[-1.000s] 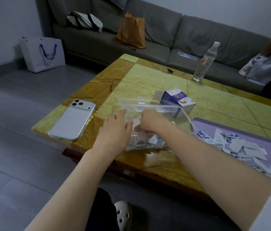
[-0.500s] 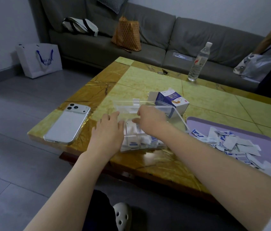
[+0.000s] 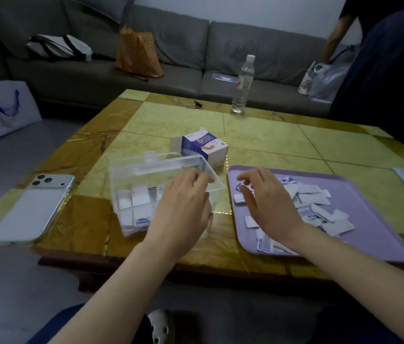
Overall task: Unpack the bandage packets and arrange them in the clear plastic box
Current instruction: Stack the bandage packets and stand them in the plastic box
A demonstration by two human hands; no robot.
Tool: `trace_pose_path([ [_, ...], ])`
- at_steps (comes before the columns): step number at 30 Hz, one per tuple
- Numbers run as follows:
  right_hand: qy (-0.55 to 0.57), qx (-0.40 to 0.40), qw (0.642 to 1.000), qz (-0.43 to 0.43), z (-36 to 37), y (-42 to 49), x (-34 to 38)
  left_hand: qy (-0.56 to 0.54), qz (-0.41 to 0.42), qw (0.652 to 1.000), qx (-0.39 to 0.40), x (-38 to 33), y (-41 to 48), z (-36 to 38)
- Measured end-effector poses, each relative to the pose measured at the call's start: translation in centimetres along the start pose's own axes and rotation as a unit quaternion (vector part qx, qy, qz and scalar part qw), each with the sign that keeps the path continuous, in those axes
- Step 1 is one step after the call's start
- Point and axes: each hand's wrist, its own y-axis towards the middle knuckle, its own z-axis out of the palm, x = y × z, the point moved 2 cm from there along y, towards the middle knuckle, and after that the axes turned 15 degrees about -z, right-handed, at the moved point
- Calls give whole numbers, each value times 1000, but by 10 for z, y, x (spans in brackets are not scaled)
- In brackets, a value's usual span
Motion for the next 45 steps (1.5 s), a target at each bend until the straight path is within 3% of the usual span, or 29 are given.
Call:
trace_pose_path([
  [5,35,149,981,121,5,-46,-52,32,75,989,121,-36,1,42],
  [9,76,204,967,130,9,-64,-68,81,78,976,186,-51,8,74],
  [21,153,261,945,123,27,-48,-102,190,8,958,215,-55,48,142],
  [30,136,225,956,127,39,-41,-114,235,-7,957,170,-66,61,152],
  [36,153,154,966,138,30,-42,-107,209,7,968,136,-76,66,142],
  [40,279,82,935,204,19,-44,-115,122,-10,988,99,-79,68,133],
  [45,295,63,929,216,6,-49,-117,-49,-50,995,65,-80,70,124],
])
